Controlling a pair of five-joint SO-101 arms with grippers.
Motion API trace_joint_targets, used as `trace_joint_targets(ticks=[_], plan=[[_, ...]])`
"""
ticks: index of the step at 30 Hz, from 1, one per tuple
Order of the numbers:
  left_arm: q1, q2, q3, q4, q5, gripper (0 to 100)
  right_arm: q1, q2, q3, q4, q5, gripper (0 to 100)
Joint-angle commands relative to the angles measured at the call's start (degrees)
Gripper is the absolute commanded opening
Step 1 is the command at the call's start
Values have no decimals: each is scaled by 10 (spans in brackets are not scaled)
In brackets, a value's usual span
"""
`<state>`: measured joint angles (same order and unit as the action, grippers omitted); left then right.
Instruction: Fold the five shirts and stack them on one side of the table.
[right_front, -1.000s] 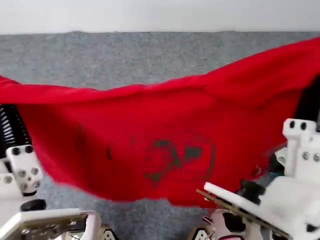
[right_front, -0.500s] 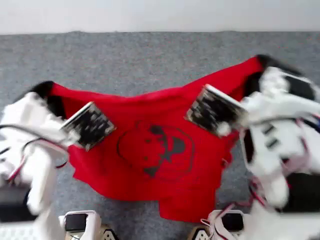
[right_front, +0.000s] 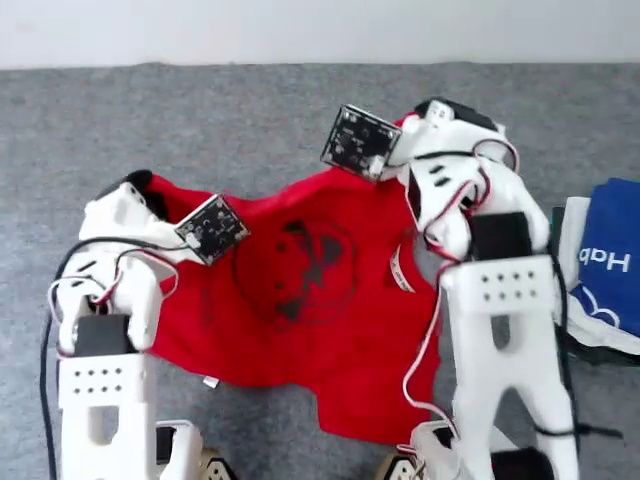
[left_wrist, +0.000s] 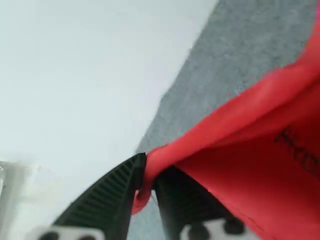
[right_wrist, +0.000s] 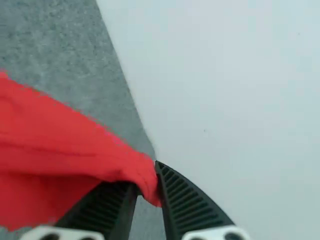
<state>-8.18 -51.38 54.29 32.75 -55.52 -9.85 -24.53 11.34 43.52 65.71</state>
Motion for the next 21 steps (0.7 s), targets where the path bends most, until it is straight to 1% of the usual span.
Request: trace_joint_targets(ticks=[1,3,5,11,13,15,21], plan=[[-1,71,-19,-94,-5,14,7,30,-6,-72,-4,10],[-1,135,-60,-111,-5,14,13,52,-6,-106,-4,10],[-1,201,-119,-111,-5,14,21,71,-6,-142,2,10],[-3,389,-298,-111,-4,14,33,133,-9,-261,81,10],[-2,441,-350,-111,-4,14,34,160,-26,-291,97,10],[0,490,-400,-109,-4,14,36,197,-62,-307,105,10],[1,595,-515,-109,-4,14,58,326,-218,-308,107,10]])
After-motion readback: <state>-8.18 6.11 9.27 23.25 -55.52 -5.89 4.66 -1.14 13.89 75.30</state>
